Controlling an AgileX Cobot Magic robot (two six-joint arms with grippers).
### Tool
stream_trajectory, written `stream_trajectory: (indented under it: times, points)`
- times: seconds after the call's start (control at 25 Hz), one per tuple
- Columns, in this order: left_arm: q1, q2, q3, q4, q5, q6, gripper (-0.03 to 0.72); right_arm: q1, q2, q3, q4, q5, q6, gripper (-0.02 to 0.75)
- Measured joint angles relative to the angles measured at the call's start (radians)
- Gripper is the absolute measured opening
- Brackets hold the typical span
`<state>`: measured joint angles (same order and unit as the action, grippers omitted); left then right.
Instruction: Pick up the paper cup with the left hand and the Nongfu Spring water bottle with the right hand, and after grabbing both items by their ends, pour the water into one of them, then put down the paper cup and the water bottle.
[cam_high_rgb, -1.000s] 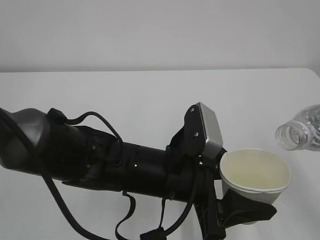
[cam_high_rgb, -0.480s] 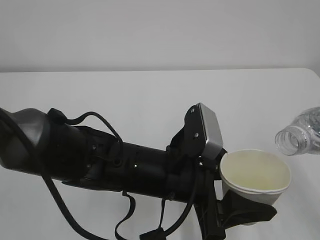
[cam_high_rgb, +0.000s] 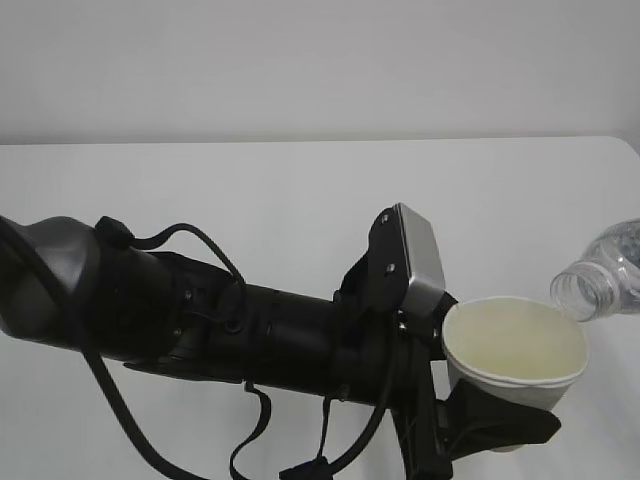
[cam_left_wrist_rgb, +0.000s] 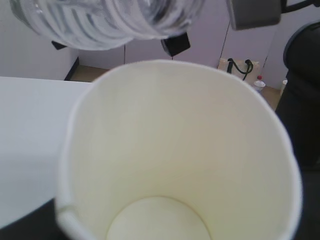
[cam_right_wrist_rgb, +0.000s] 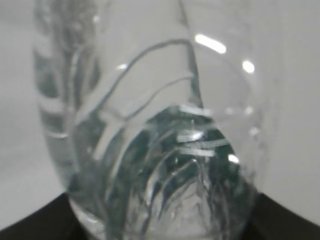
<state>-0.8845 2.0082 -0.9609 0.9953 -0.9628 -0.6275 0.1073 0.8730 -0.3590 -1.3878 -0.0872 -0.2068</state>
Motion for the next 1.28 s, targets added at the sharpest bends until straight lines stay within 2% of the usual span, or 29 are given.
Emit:
stream_trajectory:
  times: [0.36,0.68,1.28]
  points:
    - [-0.044,0.0,0.0,0.008,-0.014,-0.001,0.464,0.0,0.0,0.0,-0.004,0.0,0.0,0.419]
    - [-0.047,0.0,0.0,0.01,-0.014,-0.001,0.464,0.0,0.0,-0.016,-0.006,0.0,0.0,0.419]
    - [-0.047,0.0,0.0,0.004,-0.014,-0.022,0.463,0.0,0.0,-0.046,-0.085,0.0,0.0,0.419]
